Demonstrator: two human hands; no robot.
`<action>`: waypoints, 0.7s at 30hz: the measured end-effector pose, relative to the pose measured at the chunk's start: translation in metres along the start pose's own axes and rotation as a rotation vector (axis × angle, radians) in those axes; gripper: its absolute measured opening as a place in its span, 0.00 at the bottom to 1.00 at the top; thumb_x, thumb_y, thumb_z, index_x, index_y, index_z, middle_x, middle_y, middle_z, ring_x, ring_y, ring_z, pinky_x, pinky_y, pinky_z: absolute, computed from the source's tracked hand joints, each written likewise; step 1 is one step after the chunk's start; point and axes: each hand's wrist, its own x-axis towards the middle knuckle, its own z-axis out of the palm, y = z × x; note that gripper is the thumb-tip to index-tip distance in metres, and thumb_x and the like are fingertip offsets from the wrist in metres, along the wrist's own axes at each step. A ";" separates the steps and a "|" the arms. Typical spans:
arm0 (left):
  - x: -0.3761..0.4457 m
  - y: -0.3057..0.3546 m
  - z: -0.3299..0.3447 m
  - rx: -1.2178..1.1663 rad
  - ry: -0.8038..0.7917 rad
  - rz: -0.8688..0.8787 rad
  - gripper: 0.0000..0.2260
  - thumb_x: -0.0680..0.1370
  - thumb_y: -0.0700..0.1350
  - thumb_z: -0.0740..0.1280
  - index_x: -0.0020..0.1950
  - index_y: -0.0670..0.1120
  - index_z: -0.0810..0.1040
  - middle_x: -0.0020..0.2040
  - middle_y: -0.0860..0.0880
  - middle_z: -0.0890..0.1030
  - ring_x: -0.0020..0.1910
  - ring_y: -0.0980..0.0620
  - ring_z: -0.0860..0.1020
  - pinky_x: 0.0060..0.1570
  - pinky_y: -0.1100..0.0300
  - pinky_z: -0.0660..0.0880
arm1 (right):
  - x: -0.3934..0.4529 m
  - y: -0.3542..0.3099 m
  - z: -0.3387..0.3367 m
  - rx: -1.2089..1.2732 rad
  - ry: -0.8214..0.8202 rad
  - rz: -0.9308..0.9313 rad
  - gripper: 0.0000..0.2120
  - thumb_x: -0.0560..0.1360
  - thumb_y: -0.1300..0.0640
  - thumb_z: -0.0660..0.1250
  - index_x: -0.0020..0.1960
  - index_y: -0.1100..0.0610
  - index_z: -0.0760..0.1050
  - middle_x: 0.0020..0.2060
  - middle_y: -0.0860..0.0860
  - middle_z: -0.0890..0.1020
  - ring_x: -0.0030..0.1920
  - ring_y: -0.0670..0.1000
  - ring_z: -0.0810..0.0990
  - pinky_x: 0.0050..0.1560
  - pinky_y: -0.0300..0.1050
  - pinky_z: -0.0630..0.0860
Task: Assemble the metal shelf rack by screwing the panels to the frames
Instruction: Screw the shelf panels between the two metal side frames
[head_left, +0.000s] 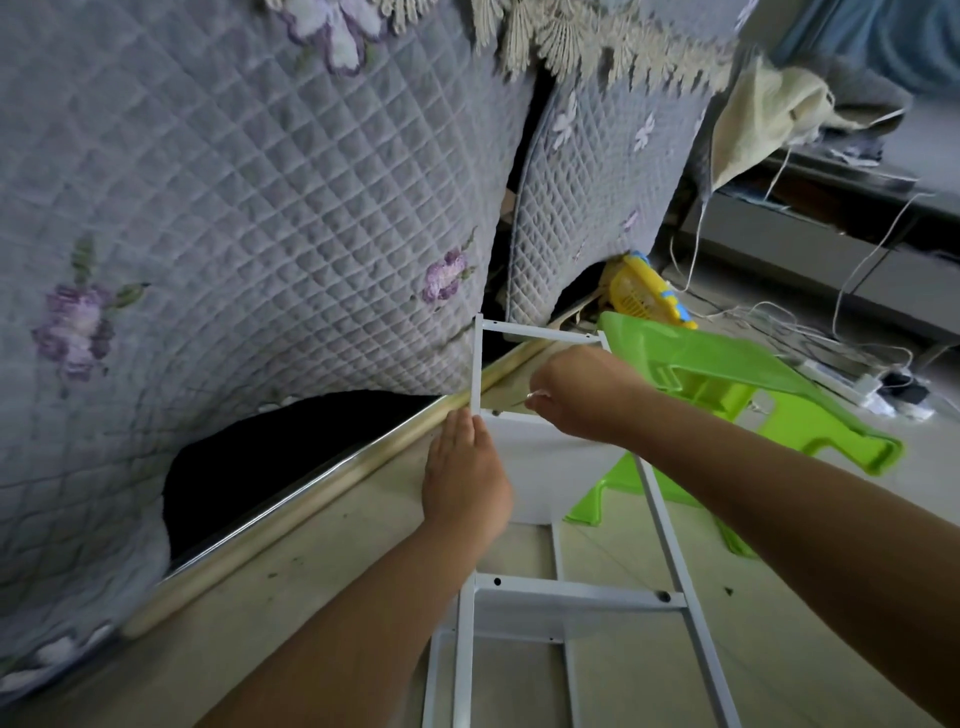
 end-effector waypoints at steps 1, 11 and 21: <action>0.000 0.000 0.000 0.007 0.003 0.001 0.25 0.80 0.39 0.50 0.76 0.40 0.45 0.77 0.44 0.45 0.76 0.49 0.44 0.74 0.58 0.43 | 0.000 0.000 0.001 0.004 -0.003 -0.002 0.14 0.78 0.51 0.58 0.53 0.58 0.77 0.53 0.57 0.78 0.55 0.58 0.77 0.46 0.45 0.71; 0.001 0.001 0.001 -0.020 0.017 0.013 0.26 0.80 0.37 0.50 0.77 0.40 0.45 0.78 0.45 0.45 0.76 0.50 0.44 0.73 0.59 0.40 | 0.002 0.004 -0.001 0.010 -0.001 -0.059 0.13 0.78 0.51 0.58 0.53 0.57 0.77 0.52 0.55 0.78 0.55 0.58 0.76 0.48 0.46 0.72; 0.000 0.001 0.000 -0.037 0.022 0.016 0.26 0.80 0.38 0.50 0.77 0.41 0.45 0.78 0.46 0.45 0.76 0.50 0.44 0.73 0.60 0.41 | 0.011 0.005 -0.011 -0.018 -0.014 -0.094 0.12 0.78 0.52 0.59 0.51 0.58 0.78 0.50 0.56 0.79 0.53 0.58 0.77 0.45 0.44 0.71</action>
